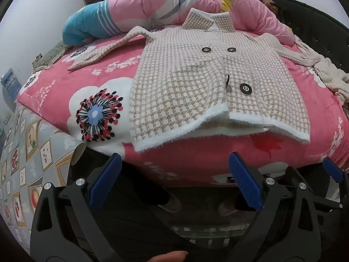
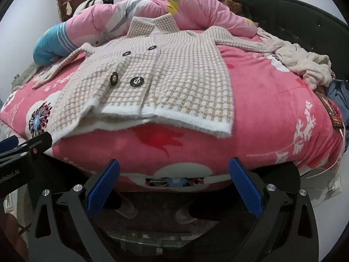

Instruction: Fold large clothes

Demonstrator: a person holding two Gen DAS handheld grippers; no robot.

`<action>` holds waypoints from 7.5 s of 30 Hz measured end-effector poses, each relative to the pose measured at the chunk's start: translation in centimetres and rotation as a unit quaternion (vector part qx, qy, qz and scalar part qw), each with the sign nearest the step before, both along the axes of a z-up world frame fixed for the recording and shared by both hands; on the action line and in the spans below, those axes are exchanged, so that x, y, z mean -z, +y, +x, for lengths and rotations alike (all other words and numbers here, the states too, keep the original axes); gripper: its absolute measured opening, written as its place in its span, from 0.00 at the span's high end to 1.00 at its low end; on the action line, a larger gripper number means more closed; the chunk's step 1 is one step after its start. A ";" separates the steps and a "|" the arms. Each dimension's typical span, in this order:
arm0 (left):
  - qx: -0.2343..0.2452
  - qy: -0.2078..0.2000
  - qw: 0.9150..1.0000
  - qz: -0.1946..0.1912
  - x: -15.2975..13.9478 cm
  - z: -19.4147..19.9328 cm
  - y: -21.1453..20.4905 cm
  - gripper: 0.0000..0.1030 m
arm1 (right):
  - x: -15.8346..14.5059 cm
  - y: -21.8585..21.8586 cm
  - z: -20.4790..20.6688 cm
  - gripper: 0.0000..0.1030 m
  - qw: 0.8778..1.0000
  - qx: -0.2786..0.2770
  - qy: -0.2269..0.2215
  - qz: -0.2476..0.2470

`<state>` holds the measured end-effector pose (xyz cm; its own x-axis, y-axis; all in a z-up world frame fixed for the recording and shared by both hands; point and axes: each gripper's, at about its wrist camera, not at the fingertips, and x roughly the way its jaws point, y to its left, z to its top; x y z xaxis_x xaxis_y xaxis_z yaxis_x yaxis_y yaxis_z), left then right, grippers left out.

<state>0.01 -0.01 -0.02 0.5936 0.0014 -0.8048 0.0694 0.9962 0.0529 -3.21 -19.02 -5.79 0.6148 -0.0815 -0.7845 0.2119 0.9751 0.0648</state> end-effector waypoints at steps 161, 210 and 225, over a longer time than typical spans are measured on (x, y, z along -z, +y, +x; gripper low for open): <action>0.020 -0.019 0.993 -0.118 6.5 11.4 10.4 0.40 | 4.9 -14.7 9.9 0.33 0.985 -0.038 -0.019 0.168; 0.008 0.075 0.996 -0.042 4.1 3.3 11.8 0.83 | 2.8 -17.4 -1.6 0.64 0.993 0.062 0.091 0.046; 0.198 0.043 0.979 -0.016 6.0 8.2 -4.0 0.75 | 0.5 -3.7 13.0 0.49 0.980 -0.181 -0.016 0.078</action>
